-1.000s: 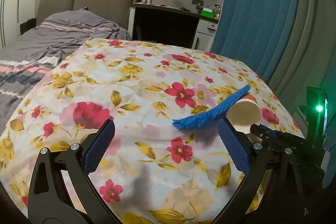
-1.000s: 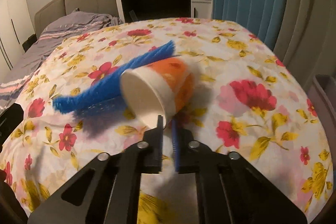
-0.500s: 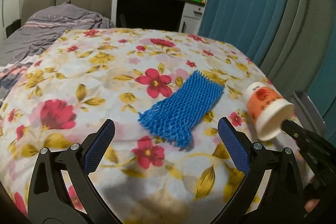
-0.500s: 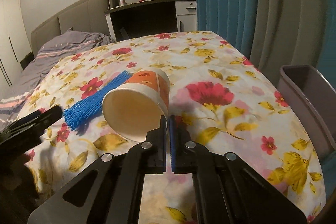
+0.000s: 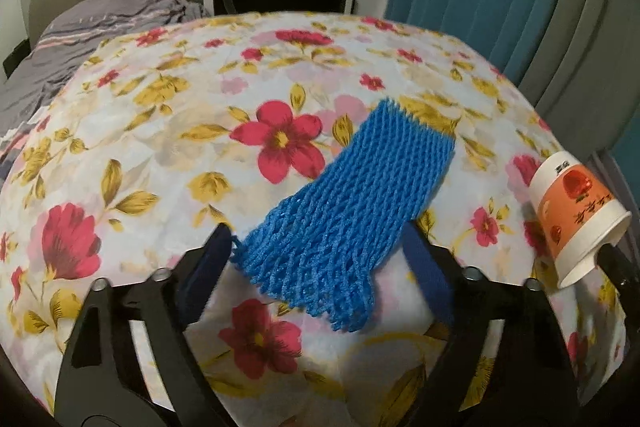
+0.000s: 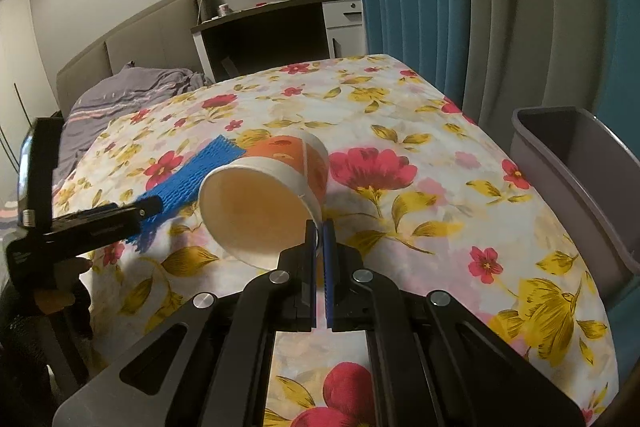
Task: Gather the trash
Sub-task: 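Grasp the orange paper cup rim with the right tool while the left tool grasps the blue mesh net, then carry the paper cup in the right tool and blue net in the left tool to the grey bin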
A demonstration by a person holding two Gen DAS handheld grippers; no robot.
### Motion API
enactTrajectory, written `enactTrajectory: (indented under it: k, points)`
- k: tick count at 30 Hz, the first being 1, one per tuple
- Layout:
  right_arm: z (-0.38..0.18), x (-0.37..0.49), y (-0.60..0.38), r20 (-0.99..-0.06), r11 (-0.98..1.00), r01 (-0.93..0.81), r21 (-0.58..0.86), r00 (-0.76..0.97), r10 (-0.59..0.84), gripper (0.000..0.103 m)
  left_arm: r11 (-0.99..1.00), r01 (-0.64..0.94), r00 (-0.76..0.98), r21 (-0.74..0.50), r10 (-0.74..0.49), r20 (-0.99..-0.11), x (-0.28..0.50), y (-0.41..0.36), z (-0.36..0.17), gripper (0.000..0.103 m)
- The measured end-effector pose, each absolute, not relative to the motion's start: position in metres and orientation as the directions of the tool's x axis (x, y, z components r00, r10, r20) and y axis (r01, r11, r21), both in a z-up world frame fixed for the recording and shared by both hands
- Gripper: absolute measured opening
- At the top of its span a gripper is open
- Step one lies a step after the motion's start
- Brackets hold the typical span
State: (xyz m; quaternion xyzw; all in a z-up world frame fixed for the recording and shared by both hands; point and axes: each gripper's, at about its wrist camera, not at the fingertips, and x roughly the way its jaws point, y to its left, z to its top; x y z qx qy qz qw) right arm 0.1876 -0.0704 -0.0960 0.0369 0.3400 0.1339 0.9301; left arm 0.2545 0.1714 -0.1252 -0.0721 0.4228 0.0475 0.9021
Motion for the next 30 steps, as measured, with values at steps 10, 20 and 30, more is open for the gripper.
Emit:
enactTrajectory:
  k: [10, 20, 30]
  points:
    - [-0.097, 0.187, -0.072, -0.626, 0.959, -0.23, 0.165, 0.727, 0.282, 0.004, 0.996, -0.08, 0.644, -0.04, 0.021, -0.764, 0.255, 0.155, -0.123, 0.021]
    - [-0.095, 0.183, -0.077, -0.616, 0.96, -0.229, 0.163, 0.736, 0.28, 0.004, 0.997, -0.062, 0.682, -0.048, 0.008, -0.732, 0.247, 0.15, -0.116, 0.006]
    - [-0.078, 0.168, -0.09, -0.584, 0.956, -0.239, 0.173, 0.757, 0.295, 0.004, 0.996, -0.027, 0.757, -0.081, -0.032, -0.653, 0.213, 0.137, -0.083, 0.006]
